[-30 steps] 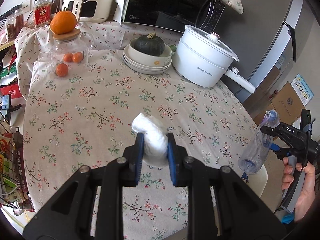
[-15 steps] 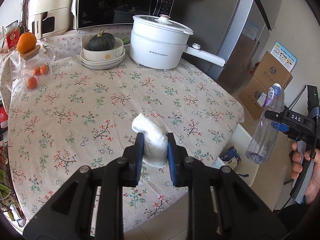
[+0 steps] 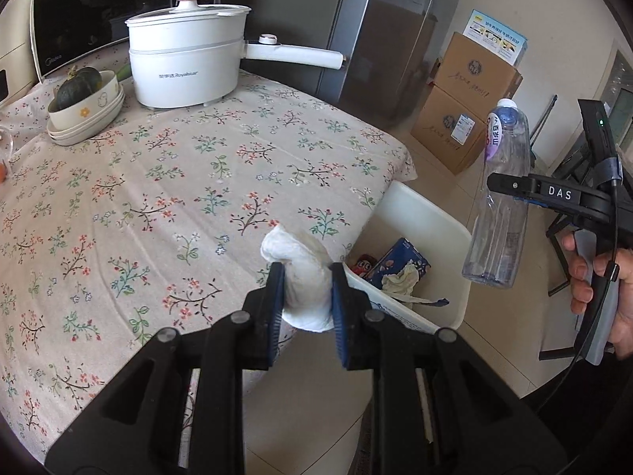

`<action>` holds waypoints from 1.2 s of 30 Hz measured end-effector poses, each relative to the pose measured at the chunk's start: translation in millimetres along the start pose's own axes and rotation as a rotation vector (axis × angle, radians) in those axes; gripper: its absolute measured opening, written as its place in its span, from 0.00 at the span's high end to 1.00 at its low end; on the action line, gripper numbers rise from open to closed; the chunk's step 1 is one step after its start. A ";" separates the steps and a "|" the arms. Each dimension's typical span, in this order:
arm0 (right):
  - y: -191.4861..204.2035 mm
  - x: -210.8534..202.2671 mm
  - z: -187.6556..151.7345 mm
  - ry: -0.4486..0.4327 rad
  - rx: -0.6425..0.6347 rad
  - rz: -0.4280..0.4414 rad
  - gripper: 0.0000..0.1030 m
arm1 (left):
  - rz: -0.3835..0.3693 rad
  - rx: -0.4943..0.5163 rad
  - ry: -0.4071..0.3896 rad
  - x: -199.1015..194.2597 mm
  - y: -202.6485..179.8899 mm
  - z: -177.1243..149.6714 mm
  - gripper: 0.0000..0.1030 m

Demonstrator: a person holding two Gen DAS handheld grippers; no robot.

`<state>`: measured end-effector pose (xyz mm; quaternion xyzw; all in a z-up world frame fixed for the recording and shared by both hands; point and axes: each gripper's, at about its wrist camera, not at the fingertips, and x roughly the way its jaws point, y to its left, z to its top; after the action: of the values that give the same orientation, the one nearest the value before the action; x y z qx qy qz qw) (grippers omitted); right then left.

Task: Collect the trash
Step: 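Lift the garlic and bottle and carry both over the white bin, then open the left gripper to drop the garlic into the bin, then lower the bottle into the bin and open the right gripper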

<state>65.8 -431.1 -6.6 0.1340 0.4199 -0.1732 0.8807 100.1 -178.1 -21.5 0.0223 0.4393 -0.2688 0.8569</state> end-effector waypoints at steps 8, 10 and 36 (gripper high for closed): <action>-24.6 8.5 -11.4 0.027 -0.016 -0.014 0.35 | -0.061 0.109 0.041 39.7 -53.7 0.3 0.76; -31.2 11.4 -13.4 0.032 -0.015 -0.021 0.35 | -0.070 0.136 0.052 52.2 -68.3 0.9 0.76; -65.0 30.6 -14.6 0.041 0.031 -0.060 0.34 | 0.028 0.216 0.035 106.2 -96.3 14.1 0.24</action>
<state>46.5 -490.2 -45.4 0.1383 0.4392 -0.2033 0.8641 114.1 -311.1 -75.0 0.1255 0.4223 -0.3020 0.8454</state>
